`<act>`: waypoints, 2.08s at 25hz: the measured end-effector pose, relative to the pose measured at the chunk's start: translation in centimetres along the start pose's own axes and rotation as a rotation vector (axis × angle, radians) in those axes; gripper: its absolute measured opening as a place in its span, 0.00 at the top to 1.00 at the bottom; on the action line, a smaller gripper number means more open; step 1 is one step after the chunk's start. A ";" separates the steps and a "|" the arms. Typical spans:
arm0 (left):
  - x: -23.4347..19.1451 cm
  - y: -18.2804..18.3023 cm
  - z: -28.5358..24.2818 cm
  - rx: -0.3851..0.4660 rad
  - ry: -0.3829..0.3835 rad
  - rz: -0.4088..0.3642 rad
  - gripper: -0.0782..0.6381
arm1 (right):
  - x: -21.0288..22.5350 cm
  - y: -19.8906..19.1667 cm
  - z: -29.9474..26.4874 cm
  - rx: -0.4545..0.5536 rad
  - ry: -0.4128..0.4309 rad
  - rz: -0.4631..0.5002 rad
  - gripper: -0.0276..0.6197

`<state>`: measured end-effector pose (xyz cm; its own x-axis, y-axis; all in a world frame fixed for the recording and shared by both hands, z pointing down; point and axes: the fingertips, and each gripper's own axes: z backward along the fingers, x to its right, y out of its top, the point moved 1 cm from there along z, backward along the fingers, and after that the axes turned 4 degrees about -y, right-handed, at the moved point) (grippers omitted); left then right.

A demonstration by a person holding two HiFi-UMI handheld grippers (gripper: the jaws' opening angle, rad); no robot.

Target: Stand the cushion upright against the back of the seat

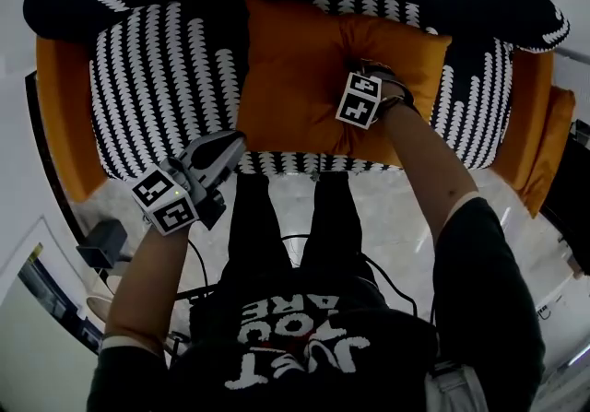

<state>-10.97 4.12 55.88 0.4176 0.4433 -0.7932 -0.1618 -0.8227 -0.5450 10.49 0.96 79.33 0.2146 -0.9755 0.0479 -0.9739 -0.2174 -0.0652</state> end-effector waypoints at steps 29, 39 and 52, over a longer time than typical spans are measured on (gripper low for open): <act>7.9 4.9 2.2 0.088 -0.032 -0.049 0.90 | 3.6 2.5 18.6 0.424 -0.346 -0.073 0.90; 12.6 10.1 4.3 0.200 -0.060 -0.118 0.90 | 8.9 4.2 35.2 0.540 -0.674 -0.026 0.90; 22.1 19.0 10.0 0.371 -0.120 -0.266 0.90 | 10.6 5.1 61.8 0.728 -1.048 -0.013 0.90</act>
<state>-13.74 1.81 25.33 0.3847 0.6775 -0.6269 -0.3813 -0.5018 -0.7764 12.34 -12.53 17.94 0.5028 -0.4596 -0.7321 -0.7773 0.1299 -0.6155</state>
